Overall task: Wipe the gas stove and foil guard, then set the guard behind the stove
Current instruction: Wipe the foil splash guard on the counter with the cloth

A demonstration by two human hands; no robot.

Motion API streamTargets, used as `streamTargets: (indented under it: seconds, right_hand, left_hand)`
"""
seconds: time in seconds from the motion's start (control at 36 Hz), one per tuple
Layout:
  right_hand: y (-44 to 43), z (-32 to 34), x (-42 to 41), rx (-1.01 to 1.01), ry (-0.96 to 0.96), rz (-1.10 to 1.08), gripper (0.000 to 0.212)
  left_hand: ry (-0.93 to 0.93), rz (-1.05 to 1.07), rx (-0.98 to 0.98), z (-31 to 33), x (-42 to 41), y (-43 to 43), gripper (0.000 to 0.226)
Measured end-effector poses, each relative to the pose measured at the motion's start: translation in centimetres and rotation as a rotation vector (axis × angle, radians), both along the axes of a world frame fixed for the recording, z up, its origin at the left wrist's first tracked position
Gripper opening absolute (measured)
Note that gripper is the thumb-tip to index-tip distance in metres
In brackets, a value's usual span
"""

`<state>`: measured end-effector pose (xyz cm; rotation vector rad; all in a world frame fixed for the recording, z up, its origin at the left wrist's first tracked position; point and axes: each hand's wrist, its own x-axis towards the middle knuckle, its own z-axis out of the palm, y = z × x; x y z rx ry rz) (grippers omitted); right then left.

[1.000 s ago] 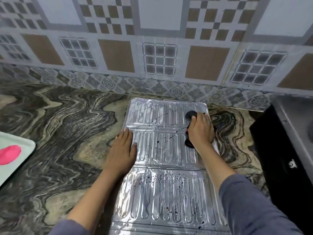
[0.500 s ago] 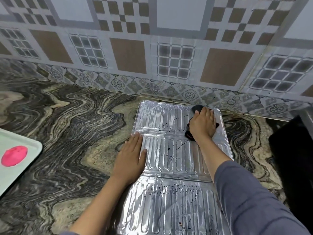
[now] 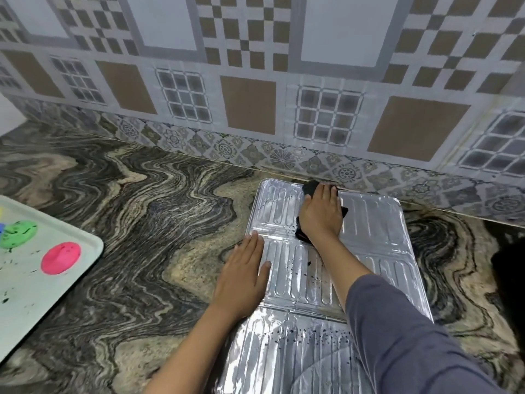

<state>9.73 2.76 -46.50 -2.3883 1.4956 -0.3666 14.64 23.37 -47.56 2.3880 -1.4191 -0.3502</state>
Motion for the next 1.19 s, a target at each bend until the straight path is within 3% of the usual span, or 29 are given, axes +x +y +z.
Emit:
streamTargets:
  seconds: [0.42,0.81,1.06,1.19]
  right_hand:
    - [0.9,-0.2,1.5,-0.031,0.043,0.107,0.053]
    - [4.4,0.1,6.5,-0.051,0.058,0.548,0.052]
    - [4.1,1.0,3.4,-0.113,0.117,0.912,0.05]
    - [3.1,1.7,0.3,-0.096,0.157,0.96,0.05]
  left_hand:
    - [-0.013,0.05,0.047,0.8,-0.2,3.9,0.061]
    - [-0.053,0.065,0.073,0.9,-0.4,3.6,0.06]
    - [-0.06,0.08,0.082,0.7,-0.6,3.6,0.06]
    - [-0.073,0.088,0.088,0.5,-0.6,3.5,0.06]
